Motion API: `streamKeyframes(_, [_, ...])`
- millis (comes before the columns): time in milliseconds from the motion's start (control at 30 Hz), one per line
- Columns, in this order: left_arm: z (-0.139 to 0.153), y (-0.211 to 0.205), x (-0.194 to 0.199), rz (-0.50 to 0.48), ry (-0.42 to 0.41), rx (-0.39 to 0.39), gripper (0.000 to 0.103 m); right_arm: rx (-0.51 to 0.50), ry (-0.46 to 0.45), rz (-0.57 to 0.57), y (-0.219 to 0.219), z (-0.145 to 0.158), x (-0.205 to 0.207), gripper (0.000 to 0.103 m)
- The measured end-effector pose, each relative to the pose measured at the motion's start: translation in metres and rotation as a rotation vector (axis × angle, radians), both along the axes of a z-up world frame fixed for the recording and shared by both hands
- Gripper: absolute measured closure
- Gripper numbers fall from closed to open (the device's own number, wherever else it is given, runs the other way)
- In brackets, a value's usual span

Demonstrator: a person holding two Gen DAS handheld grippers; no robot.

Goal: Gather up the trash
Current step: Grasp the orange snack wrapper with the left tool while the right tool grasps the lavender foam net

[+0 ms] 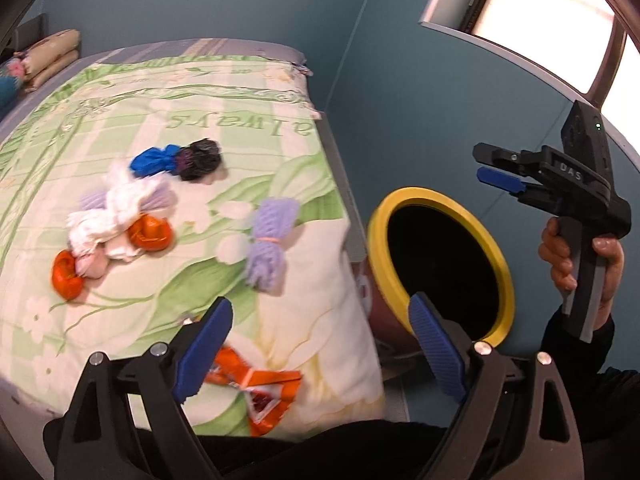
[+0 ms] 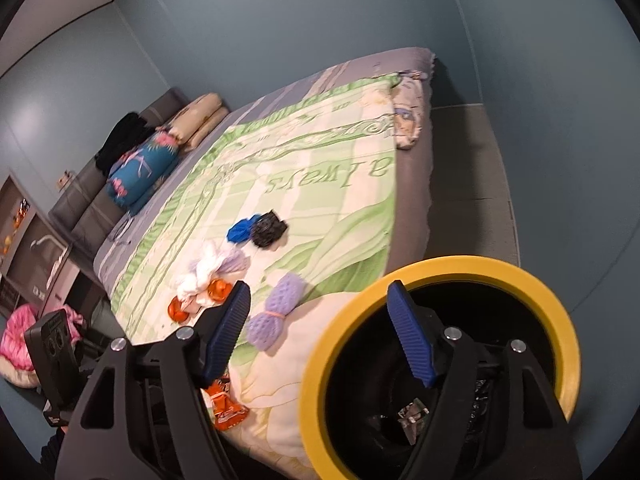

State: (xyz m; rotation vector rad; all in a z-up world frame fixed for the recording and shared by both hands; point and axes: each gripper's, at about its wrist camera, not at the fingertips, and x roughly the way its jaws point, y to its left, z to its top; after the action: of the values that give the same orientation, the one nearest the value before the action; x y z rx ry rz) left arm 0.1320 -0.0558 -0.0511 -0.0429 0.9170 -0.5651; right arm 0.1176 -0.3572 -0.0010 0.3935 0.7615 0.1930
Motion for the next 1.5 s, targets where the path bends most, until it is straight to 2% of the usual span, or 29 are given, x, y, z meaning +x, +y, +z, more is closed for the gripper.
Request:
streamKeyframes(133, [-0.009, 0.018, -0.001, 0.049, 0.018, 0.000, 0.015, -0.018, 0.016, 0.061, 0.024, -0.003, 0.009, 0.031])
streamKeyframes(367, [-0.027, 0.040, -0.004, 0.109, 0.041, 0.010, 0.014, -0.048, 0.079, 0.149, 0.064, -0.019, 0.030, 0.029])
streamKeyframes(633, [-0.054, 0.056, 0.000, 0.143, 0.096, 0.040, 0.014, -0.097, 0.165, 0.215, 0.106, -0.047, 0.060, 0.029])
streamKeyframes(833, [-0.067, 0.061, 0.010, 0.167, 0.140, 0.026, 0.014, -0.150, 0.224, 0.245, 0.135, -0.070, 0.082, 0.025])
streamKeyframes(967, [-0.072, 0.058, 0.015, 0.164, 0.148, 0.031, 0.014, -0.200, 0.270, 0.265, 0.154, -0.085, 0.099, 0.025])
streamKeyframes(1067, [-0.075, 0.055, 0.018, 0.159, 0.151, 0.036, 0.014, -0.194, 0.306, 0.275, 0.160, -0.093, 0.111, 0.025])
streamKeyframes(1500, [-0.092, 0.039, 0.033, 0.116, 0.172, 0.060, 0.015, -0.274, 0.431, 0.232, 0.179, -0.131, 0.151, 0.031])
